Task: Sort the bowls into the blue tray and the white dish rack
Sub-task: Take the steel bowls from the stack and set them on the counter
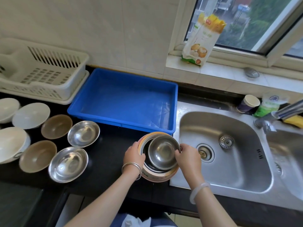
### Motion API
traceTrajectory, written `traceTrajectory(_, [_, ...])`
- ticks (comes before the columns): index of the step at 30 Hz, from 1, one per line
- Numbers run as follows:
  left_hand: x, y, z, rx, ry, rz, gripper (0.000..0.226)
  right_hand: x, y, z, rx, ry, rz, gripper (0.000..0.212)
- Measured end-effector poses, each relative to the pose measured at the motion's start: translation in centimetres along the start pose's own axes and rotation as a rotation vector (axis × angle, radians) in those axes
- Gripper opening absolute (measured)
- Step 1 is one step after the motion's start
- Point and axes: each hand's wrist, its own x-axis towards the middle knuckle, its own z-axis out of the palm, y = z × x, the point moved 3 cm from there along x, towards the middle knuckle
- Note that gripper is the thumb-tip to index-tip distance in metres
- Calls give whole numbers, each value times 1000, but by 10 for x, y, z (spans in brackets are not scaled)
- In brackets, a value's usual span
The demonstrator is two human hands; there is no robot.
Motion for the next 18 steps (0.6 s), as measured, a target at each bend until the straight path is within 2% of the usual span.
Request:
traceTrajectory(7, [0, 9, 2, 106, 30, -20, 35, 1, -4, -12, 73, 96, -48, 25])
traceTrajectory(18, [-2, 17, -7, 47, 36, 30, 16, 2, 13, -27, 313, 90, 20, 19])
